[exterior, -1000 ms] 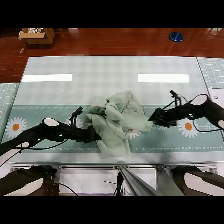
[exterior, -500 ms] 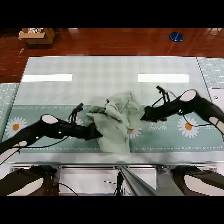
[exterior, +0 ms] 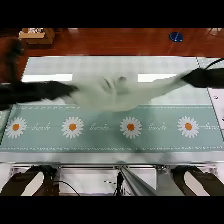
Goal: Fold the shirts.
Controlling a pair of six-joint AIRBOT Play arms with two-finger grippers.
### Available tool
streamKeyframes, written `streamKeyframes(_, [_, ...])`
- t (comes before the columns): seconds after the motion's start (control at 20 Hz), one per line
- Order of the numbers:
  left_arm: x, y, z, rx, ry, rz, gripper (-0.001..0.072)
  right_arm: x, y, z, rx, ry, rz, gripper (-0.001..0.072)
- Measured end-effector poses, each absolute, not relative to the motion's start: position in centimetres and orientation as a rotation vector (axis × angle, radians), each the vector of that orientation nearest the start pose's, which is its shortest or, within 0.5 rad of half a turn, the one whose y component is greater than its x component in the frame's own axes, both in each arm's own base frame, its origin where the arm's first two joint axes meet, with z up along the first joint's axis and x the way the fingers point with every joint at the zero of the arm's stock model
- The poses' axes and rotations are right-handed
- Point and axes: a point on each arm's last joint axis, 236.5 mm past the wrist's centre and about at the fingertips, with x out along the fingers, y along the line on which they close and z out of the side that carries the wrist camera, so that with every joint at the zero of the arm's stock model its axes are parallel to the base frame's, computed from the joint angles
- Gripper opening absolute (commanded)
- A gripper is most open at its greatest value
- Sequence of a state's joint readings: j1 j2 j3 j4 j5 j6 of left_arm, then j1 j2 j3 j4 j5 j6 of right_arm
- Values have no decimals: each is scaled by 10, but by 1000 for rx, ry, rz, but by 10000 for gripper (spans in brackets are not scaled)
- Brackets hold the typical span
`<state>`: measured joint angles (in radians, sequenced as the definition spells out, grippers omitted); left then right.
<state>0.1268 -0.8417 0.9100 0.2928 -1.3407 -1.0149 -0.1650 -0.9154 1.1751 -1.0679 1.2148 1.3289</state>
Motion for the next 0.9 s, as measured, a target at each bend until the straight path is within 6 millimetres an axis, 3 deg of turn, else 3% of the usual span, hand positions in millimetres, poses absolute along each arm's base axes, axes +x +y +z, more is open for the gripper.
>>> streamKeyframes(0.15, [284,-149,268,-567,589,-897,33,348,32,209,206,750,251,26])
streamKeyframes(0.35, [281,-121,319,-539,475,-796,34,343,27,255,186,639,229,25])
streamKeyframes(0.65, [249,-137,399,-557,293,-901,33,324,49,344,178,452,308,25])
streamKeyframes(0.9, [201,-161,441,-510,187,-985,33,280,64,387,117,407,341,25])
